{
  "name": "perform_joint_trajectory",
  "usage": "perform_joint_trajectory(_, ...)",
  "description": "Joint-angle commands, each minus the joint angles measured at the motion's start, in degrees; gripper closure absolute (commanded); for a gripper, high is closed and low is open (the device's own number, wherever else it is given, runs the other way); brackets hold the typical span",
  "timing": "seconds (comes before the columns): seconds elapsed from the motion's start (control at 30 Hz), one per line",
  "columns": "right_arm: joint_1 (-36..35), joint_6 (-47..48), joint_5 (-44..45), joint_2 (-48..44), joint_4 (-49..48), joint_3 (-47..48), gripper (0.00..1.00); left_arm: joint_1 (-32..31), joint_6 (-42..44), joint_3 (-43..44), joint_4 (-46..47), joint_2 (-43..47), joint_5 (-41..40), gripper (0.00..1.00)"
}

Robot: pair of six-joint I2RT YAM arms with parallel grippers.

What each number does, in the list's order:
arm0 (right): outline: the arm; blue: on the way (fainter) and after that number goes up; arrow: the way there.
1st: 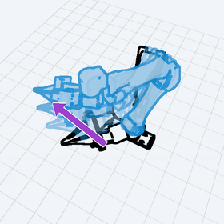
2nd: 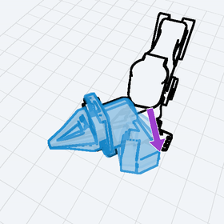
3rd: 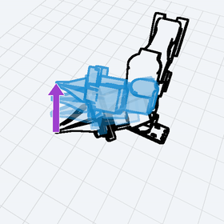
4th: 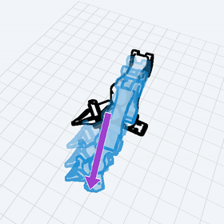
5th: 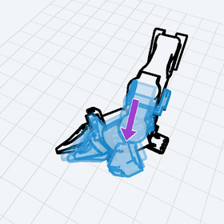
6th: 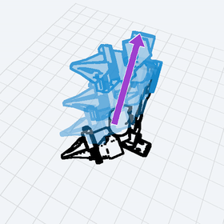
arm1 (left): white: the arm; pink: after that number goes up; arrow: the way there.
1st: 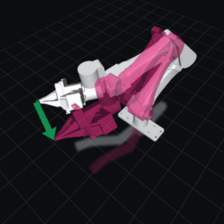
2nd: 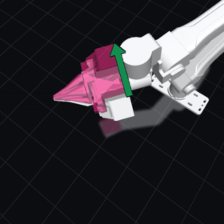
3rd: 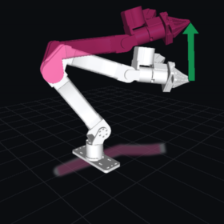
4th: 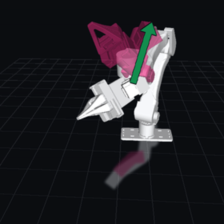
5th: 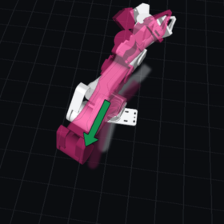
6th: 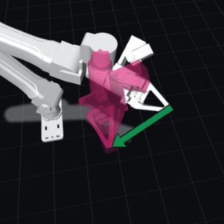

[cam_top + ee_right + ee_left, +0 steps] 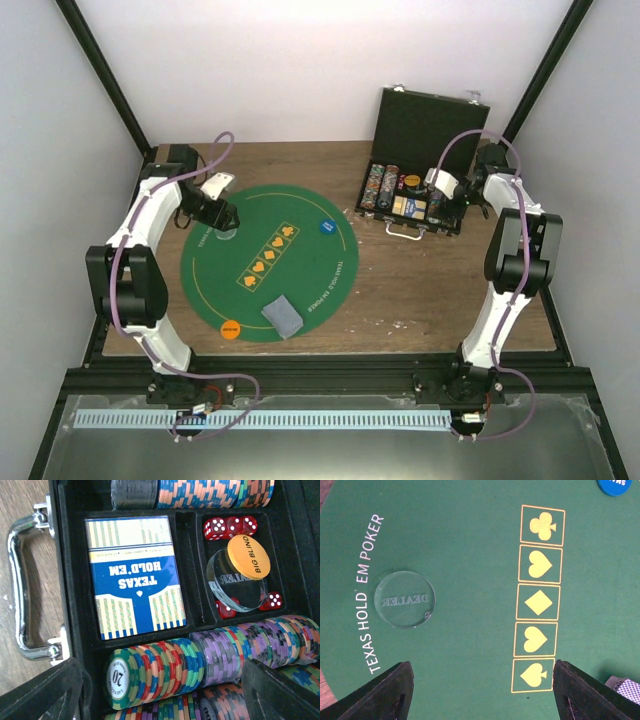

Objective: Distribute texas hold em gaming equipment

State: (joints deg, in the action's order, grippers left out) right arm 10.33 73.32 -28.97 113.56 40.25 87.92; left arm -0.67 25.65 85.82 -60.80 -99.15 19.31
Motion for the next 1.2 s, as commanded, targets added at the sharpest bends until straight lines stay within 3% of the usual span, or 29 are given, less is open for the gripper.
perform_joint_trajectory(0.0, 0.04, 3.7, 3.06, 1.13, -1.9, 1.38, 0.13, 0.27, -0.81, 0.85, -0.83, -0.93, -1.47, 0.22)
perform_joint_trajectory(0.13, 0.04, 4.57, 4.17, 1.87, -2.33, 0.81, 0.2, 0.32, -0.99, 1.84, -1.39, -2.2, -1.84, 0.22)
perform_joint_trajectory(0.43, -0.38, 5.91, 6.08, 3.17, -2.88, -0.02, 0.2, 0.33, -0.79, 2.05, -1.67, -2.65, -1.81, 0.22)
perform_joint_trajectory(0.8, -2.54, 6.82, 9.51, 5.46, -1.48, -1.39, 0.29, 0.31, -0.1, -0.32, -0.39, -1.26, -3.45, 0.23)
perform_joint_trajectory(1.17, -4.42, 6.25, 13.81, 1.42, -2.3, -6.24, 0.38, 0.32, 0.18, -0.8, -0.2, -1.24, -3.27, 0.23)
